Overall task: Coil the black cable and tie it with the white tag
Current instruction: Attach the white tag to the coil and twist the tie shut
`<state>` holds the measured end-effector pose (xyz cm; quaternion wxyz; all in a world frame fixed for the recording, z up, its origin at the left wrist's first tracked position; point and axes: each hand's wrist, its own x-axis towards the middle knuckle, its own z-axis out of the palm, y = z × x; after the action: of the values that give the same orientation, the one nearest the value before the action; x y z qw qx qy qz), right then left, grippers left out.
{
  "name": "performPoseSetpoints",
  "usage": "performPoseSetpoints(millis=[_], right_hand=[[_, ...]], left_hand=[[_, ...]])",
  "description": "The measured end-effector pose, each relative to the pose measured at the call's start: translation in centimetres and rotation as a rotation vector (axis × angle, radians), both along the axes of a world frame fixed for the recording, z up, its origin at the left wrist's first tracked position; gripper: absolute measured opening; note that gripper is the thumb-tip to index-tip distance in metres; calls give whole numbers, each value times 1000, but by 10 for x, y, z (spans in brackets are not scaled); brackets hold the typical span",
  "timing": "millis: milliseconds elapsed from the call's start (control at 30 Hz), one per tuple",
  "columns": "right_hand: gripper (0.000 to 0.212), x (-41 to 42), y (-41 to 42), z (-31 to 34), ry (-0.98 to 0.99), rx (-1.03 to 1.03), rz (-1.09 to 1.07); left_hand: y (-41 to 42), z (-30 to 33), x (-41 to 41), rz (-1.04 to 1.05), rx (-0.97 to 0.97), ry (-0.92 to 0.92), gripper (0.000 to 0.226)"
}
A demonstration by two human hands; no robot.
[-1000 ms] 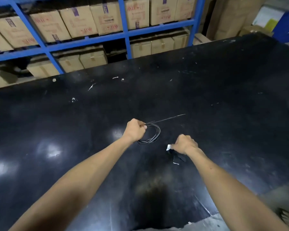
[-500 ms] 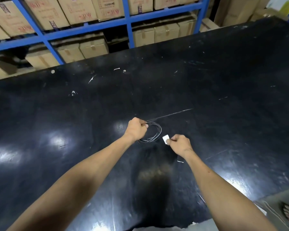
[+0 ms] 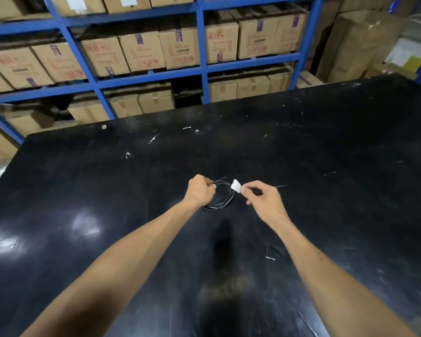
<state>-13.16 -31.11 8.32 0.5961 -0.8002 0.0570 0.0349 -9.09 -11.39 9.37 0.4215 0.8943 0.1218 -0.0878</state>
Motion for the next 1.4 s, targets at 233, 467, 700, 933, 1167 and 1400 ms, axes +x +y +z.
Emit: performPoseSetpoints(millis=[233, 467, 700, 933, 1167, 1400], right_hand=[[16, 5, 19, 29, -444, -825, 283], [26, 8, 33, 47, -694, -1262, 146], [33, -1, 33, 64, -702, -1303, 68], [35, 0, 34, 70, -716, -1312, 79], [28, 3, 32, 87, -603, -1188, 404], [20, 5, 40, 119, -500, -1059, 181]], left_hand=[[7, 17, 4, 23, -118, -37, 26], [-4, 35, -10, -32, -277, -42, 26], [-5, 47, -14, 17, -540, 18, 51], [0, 68, -20, -46, -660, 124, 29], [17, 70, -14, -18, -548, 48, 23], [11, 78, -16, -128, -254, -112, 22]])
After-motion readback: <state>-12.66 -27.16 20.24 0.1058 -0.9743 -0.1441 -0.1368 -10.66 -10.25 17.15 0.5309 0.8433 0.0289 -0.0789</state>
